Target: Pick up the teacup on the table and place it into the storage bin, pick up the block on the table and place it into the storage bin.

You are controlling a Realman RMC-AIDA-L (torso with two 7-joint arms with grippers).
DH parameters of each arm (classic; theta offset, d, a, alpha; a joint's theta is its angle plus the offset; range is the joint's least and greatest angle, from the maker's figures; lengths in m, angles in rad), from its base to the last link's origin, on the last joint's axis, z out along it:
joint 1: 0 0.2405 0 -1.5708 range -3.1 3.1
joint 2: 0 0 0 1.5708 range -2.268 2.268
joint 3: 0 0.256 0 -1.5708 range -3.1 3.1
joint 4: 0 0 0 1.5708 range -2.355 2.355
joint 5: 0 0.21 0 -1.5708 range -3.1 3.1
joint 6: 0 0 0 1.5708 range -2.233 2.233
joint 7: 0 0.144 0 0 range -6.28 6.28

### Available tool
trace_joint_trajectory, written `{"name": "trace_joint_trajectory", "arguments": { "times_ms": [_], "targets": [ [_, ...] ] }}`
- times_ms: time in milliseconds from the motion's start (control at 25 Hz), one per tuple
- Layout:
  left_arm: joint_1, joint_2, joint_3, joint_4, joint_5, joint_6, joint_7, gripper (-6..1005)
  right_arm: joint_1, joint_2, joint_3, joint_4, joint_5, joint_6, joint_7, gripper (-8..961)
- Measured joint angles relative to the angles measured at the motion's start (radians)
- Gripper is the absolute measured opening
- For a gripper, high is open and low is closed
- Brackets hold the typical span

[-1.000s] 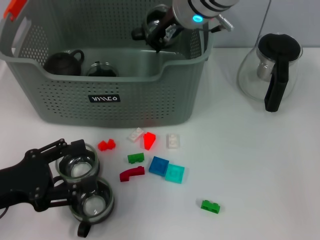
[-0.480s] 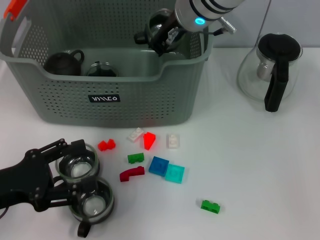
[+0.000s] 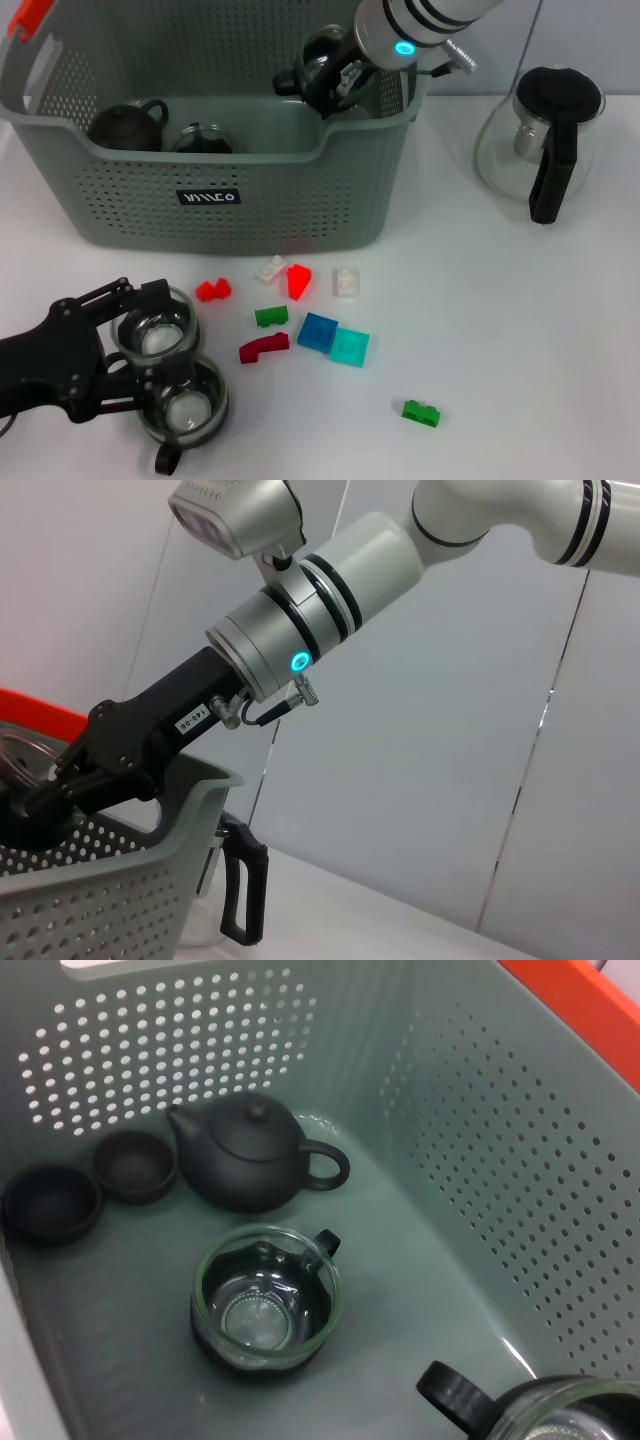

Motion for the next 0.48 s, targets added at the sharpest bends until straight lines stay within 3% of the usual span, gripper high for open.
{"name": "trace_joint_trajectory", "arguments": {
  "times_ms": [480],
  "targets": [
    [-0.005, 0.0, 0.0, 0.0, 0.0, 0.0, -0.001, 897, -0.001, -0.001, -0.051, 0.002, -0.012, -0.01, 0.048, 97]
  ]
}}
